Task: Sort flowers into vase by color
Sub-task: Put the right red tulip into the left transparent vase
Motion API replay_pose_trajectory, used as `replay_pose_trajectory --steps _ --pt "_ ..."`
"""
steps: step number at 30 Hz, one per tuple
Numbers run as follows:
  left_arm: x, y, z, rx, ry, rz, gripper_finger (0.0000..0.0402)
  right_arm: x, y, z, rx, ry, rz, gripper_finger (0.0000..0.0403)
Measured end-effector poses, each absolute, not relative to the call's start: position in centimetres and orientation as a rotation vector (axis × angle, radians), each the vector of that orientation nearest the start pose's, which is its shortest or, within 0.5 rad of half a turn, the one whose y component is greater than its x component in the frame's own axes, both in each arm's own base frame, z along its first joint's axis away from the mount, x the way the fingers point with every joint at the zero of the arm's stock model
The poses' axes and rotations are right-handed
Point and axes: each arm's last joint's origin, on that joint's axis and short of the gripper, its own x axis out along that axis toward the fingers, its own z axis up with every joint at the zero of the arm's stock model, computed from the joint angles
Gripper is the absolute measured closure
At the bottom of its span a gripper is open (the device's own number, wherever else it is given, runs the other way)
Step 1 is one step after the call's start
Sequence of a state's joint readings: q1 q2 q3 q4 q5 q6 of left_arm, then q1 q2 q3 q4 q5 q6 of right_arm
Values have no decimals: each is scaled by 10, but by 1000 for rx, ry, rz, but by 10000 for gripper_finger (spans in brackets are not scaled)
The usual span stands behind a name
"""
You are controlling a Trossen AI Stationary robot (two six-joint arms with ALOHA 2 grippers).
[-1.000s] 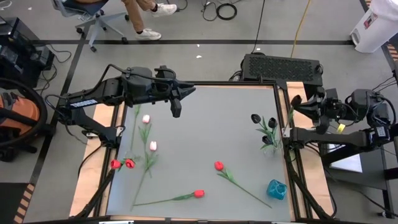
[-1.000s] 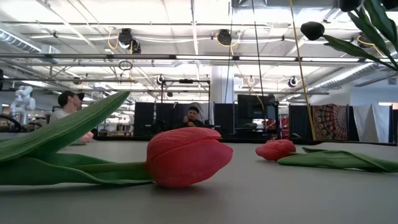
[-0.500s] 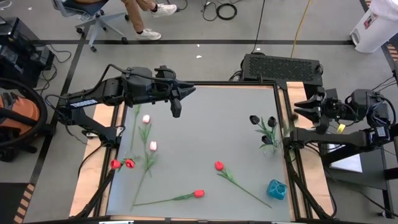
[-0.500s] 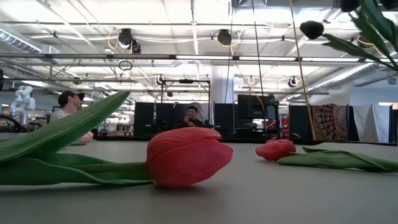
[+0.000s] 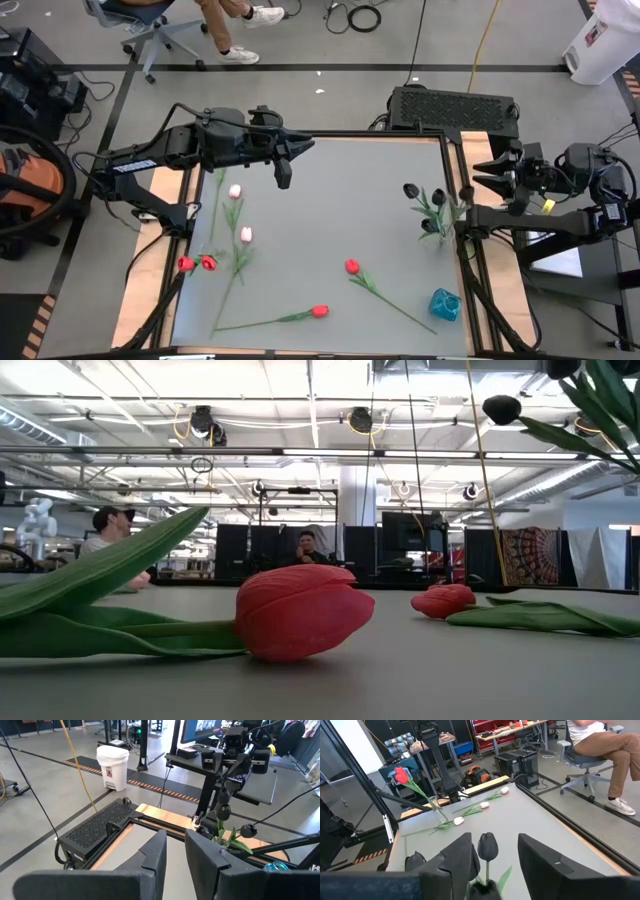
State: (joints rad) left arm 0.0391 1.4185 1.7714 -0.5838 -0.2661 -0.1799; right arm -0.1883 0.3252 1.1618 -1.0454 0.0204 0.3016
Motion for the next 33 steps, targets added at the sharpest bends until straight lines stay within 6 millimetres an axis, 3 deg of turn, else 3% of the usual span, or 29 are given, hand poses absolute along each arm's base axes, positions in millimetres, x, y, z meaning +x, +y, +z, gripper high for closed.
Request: replay_pose_trajectory --steps 8,19,24,33 --pt "282 19 484 -176 198 326 324 -15 2 392 316 156 -236 250" --pt "282 19 484 -176 198 326 324 -10 1 418 288 -93 -204 250" --pt "282 19 484 -176 198 326 324 5 -2 428 286 -141 -195 250" --pt "282 19 484 -177 198 326 324 52 -10 432 292 -45 -203 250"
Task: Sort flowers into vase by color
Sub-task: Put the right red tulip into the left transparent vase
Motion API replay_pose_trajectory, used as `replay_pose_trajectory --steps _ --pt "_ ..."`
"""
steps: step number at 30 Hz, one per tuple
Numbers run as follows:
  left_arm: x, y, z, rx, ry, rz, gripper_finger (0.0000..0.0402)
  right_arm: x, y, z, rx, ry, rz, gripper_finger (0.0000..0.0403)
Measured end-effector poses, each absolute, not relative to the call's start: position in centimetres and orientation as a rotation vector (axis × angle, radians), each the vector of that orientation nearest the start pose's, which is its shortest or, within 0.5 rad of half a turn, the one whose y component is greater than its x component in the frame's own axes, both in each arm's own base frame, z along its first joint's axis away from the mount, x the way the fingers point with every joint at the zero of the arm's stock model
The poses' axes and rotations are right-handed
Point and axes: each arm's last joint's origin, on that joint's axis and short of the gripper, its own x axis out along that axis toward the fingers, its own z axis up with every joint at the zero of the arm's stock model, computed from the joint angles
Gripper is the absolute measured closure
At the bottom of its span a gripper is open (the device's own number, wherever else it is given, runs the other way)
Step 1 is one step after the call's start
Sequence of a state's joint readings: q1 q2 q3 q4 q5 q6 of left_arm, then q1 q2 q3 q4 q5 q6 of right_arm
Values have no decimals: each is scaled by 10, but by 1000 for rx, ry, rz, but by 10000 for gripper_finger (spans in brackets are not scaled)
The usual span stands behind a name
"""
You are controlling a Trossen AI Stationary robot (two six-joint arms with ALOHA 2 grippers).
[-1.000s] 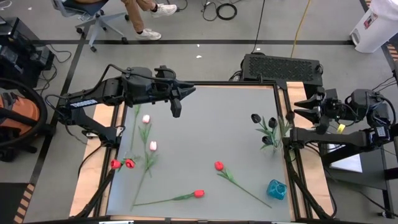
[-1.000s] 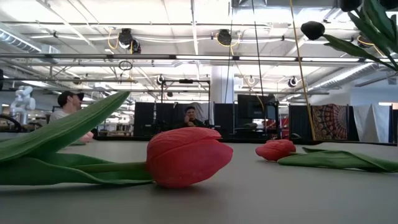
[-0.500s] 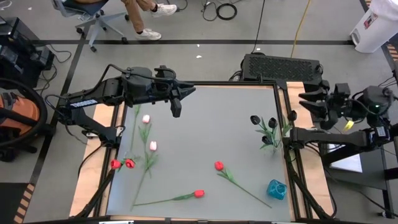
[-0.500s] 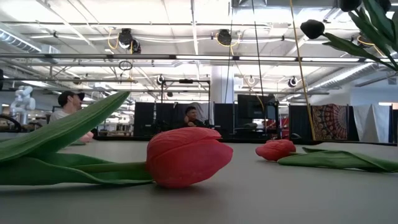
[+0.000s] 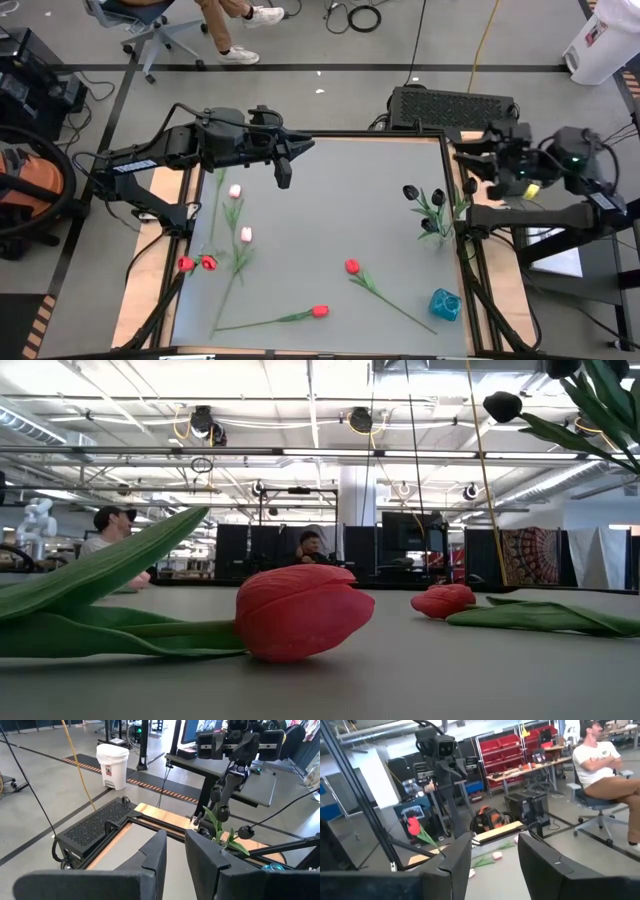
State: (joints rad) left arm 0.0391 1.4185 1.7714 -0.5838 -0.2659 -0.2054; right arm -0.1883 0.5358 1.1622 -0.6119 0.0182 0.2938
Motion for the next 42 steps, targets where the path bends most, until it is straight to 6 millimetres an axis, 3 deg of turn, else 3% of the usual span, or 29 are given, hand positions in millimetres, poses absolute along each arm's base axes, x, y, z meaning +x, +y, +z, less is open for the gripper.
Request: replay_pose_trajectory --steps 10,22,28,35,42 --pt "282 19 484 -177 198 326 324 104 -17 441 240 -52 -96 250" --pt "282 19 483 -175 199 326 324 135 -21 475 217 -27 -42 250" --pt "282 19 483 -175 200 326 324 144 -21 489 240 86 31 250" --pt "282 19 483 -170 206 326 324 155 -12 494 321 211 234 250" --pt "281 19 483 -167 208 326 324 176 11 482 345 337 393 250"
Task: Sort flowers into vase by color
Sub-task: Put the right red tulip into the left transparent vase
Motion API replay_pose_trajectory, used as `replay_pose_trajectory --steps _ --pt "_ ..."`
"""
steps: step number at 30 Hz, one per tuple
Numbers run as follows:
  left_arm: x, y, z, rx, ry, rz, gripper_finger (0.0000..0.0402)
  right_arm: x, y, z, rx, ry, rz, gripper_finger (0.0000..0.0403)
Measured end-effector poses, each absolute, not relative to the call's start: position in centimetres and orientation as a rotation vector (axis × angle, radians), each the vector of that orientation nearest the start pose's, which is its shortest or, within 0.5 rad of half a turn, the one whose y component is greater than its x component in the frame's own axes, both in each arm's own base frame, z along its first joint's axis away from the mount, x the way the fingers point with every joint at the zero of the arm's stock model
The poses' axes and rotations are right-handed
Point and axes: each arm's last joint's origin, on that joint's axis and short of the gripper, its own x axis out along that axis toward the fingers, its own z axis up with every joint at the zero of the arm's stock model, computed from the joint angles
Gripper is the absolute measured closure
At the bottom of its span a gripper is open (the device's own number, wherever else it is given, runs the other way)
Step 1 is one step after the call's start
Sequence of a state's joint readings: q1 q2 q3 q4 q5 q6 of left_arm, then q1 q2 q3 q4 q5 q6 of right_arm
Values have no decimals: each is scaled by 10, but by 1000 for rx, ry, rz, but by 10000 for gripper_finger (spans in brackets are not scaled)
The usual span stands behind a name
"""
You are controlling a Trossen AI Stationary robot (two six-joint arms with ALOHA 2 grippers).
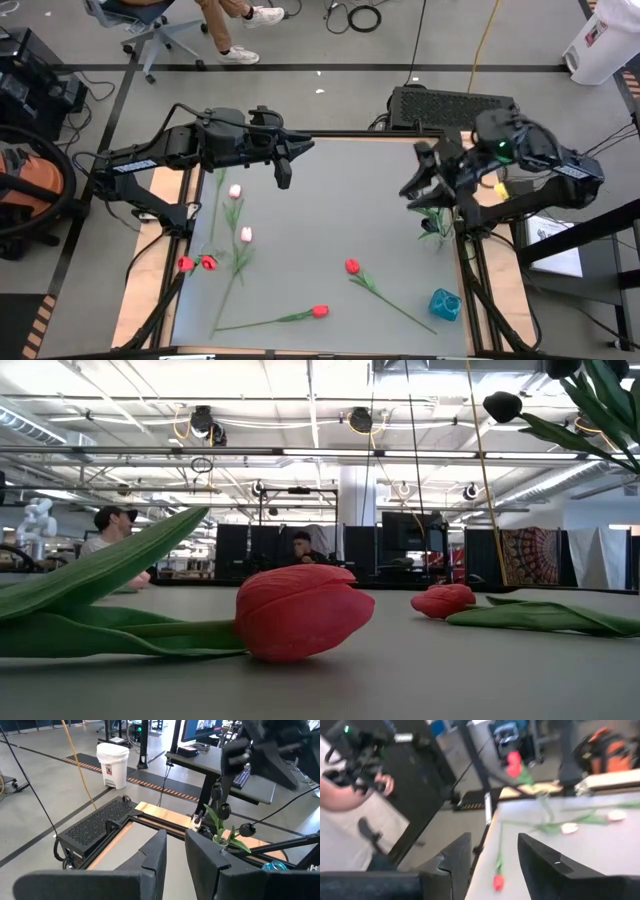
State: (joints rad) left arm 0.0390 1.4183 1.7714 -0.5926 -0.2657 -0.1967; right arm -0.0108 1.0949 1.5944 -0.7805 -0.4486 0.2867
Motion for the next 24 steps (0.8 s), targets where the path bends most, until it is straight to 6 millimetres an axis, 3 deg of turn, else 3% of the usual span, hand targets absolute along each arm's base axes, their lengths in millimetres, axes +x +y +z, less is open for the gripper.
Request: replay_pose_trajectory --steps 8,16,24 --pt "281 19 483 -167 209 326 324 187 35 464 394 533 477 250" --pt "281 19 481 -165 231 328 324 175 56 455 512 718 525 250" --pt "279 19 475 -157 295 333 324 163 90 454 714 889 573 250"
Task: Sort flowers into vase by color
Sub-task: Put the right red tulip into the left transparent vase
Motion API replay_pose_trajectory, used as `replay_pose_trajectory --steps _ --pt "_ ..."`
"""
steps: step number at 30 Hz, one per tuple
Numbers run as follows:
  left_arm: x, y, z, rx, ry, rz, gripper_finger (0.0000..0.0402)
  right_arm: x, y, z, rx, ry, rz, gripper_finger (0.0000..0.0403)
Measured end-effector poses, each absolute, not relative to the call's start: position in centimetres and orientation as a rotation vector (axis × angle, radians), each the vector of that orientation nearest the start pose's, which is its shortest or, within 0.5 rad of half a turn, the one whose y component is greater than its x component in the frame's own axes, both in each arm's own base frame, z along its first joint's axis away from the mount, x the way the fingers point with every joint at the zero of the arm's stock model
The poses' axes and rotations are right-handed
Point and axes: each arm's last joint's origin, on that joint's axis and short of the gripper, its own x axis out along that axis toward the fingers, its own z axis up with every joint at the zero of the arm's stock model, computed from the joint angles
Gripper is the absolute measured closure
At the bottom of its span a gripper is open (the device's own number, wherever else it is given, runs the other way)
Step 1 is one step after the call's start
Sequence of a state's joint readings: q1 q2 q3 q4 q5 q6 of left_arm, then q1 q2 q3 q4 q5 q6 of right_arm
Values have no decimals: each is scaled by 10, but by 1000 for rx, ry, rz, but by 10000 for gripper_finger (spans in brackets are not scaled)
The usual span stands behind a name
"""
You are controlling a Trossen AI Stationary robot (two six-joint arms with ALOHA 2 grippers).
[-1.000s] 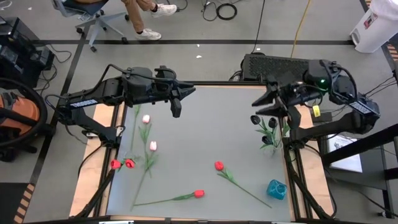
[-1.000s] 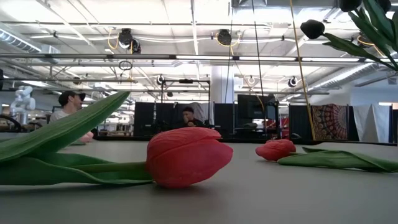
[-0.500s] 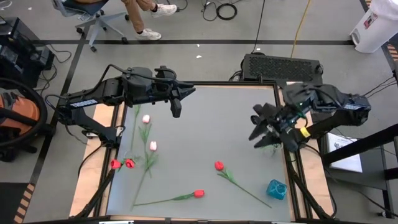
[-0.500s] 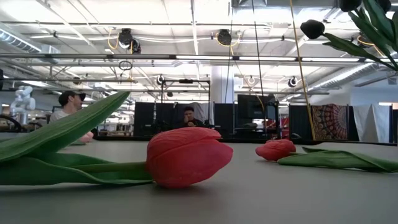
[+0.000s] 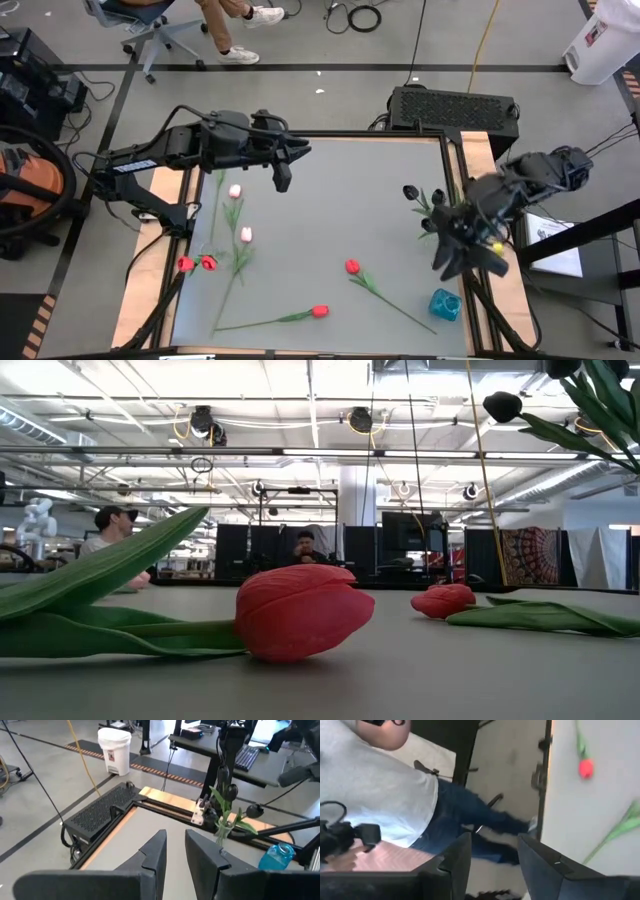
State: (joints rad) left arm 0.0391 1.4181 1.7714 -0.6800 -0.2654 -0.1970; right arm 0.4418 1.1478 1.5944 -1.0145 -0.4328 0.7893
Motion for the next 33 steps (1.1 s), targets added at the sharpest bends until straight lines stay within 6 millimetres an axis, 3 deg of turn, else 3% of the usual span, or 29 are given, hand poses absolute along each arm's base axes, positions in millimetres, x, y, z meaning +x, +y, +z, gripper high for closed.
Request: replay_pose_trajectory --steps 7,13,19,33 --pt "279 19 474 -135 307 330 324 161 129 443 826 1059 521 250" --pt "279 18 474 -134 309 330 324 164 166 429 805 1166 522 250" --pt "279 16 474 -136 310 316 324 173 196 410 654 1144 478 250" --pt "279 12 474 -190 305 292 324 187 233 359 383 1177 194 250"
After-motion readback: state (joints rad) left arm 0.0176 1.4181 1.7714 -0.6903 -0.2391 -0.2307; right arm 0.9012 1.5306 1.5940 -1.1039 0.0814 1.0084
